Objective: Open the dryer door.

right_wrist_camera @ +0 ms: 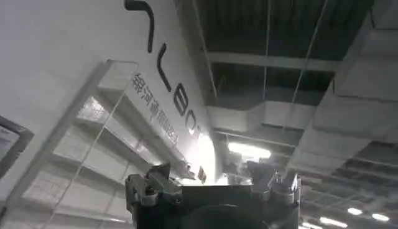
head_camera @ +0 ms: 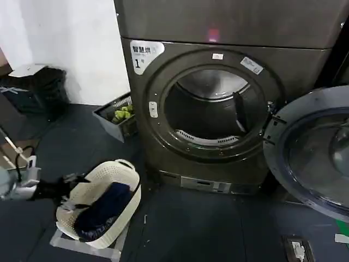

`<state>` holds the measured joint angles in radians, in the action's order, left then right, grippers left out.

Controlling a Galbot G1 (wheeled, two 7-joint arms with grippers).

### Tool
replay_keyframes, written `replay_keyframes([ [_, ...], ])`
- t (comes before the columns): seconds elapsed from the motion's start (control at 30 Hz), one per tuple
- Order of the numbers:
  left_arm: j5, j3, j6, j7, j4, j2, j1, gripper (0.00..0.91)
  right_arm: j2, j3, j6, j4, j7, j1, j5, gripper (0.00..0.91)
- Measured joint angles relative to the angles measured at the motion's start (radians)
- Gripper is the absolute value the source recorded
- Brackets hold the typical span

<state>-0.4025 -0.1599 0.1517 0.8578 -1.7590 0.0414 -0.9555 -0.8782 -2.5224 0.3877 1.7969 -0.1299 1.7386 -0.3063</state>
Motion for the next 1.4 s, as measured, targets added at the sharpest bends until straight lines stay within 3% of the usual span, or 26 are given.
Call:
replay_keyframes([
  [1.4, 0.146, 0.005, -0.06, 0.017, 0.018, -0.006, -0.009, 0.907, 0.007, -0.028, -0.009, -0.024, -0.004, 0.026, 0.033, 0.907],
])
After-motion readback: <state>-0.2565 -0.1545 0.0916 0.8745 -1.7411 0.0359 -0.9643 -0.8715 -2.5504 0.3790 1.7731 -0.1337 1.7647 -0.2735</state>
